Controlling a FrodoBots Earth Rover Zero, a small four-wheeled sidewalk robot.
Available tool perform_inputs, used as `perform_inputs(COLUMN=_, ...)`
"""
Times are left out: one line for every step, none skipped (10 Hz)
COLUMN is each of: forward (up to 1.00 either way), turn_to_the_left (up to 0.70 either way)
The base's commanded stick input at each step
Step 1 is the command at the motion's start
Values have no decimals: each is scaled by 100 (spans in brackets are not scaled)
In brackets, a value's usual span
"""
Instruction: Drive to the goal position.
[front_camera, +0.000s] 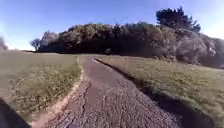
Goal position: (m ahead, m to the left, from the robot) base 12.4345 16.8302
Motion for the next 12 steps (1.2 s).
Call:
perform_inputs(forward=85, turn_to_the_left=0)
perform_inputs(forward=85, turn_to_the_left=0)
perform_inputs(forward=85, turn_to_the_left=0)
perform_inputs(forward=85, turn_to_the_left=0)
perform_inputs(forward=85, turn_to_the_left=0)
perform_inputs(forward=85, turn_to_the_left=0)
perform_inputs(forward=85, turn_to_the_left=0)
perform_inputs(forward=85, turn_to_the_left=0)
perform_inputs(forward=85, turn_to_the_left=0)
perform_inputs(forward=85, turn_to_the_left=0)
perform_inputs(forward=85, turn_to_the_left=0)
perform_inputs(forward=85, turn_to_the_left=0)
